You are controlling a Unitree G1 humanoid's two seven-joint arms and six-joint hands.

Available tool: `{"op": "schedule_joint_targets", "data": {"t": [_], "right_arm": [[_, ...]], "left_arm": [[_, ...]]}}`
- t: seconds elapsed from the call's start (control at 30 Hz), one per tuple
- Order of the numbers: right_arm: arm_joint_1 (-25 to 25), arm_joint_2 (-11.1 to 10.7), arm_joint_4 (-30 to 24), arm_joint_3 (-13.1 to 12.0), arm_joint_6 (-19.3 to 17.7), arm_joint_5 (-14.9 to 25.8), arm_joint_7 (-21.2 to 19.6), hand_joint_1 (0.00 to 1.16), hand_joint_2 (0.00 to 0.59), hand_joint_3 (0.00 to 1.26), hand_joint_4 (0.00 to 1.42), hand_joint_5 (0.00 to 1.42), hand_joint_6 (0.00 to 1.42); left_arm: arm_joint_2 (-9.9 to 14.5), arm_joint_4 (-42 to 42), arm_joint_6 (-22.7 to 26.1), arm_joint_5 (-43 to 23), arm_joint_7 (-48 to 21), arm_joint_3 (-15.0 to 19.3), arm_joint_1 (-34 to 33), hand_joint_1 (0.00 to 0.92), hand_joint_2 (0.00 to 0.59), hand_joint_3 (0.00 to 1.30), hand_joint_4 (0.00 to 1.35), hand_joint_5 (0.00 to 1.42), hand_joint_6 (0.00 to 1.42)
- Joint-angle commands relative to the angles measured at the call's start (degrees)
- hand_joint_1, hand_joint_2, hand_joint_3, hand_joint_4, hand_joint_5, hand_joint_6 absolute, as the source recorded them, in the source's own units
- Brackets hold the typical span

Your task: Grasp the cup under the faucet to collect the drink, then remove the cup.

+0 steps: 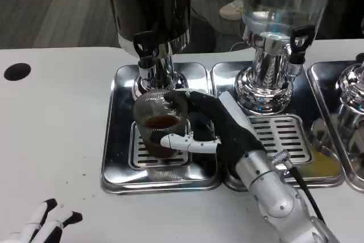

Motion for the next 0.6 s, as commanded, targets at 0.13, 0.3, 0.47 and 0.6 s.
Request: {"op": "schedule_joint_targets", "data": {"t": [0.13,0.3,0.47,0.6], "right_arm": [[1.4,-0.7,-2.5,-0.9,-1.2,1.0,0.2,0.69,0.089,0.39,0.36,0.33,0.16],[3.0,-1.0,-5.3,-1.4,-0.8,1.2,0.8,0.69,0.092,0.40,0.40,0.36,0.17],[4.6,-1.4,-8.3,-1.6,-0.1,1.2,1.5,0.70,0.093,0.40,0.41,0.37,0.18],[5.9,-1.8,-10.9,-1.7,1.1,1.0,2.2,0.70,0.093,0.40,0.41,0.37,0.18]], "left_arm": [[0.0,0.2,-0.5,1.1,-0.6,-0.4,-0.1,0.000,0.071,0.29,0.11,0.18,0.41],[0.2,0.7,-0.3,1.1,-0.8,-0.7,-0.6,0.000,0.071,0.29,0.11,0.18,0.41],[0.4,0.9,-0.3,1.1,-1.0,-0.9,-1.0,0.000,0.071,0.29,0.11,0.18,0.42],[0.6,0.9,-0.4,1.1,-1.3,-0.9,-1.3,0.000,0.071,0.29,0.11,0.18,0.42]]}}
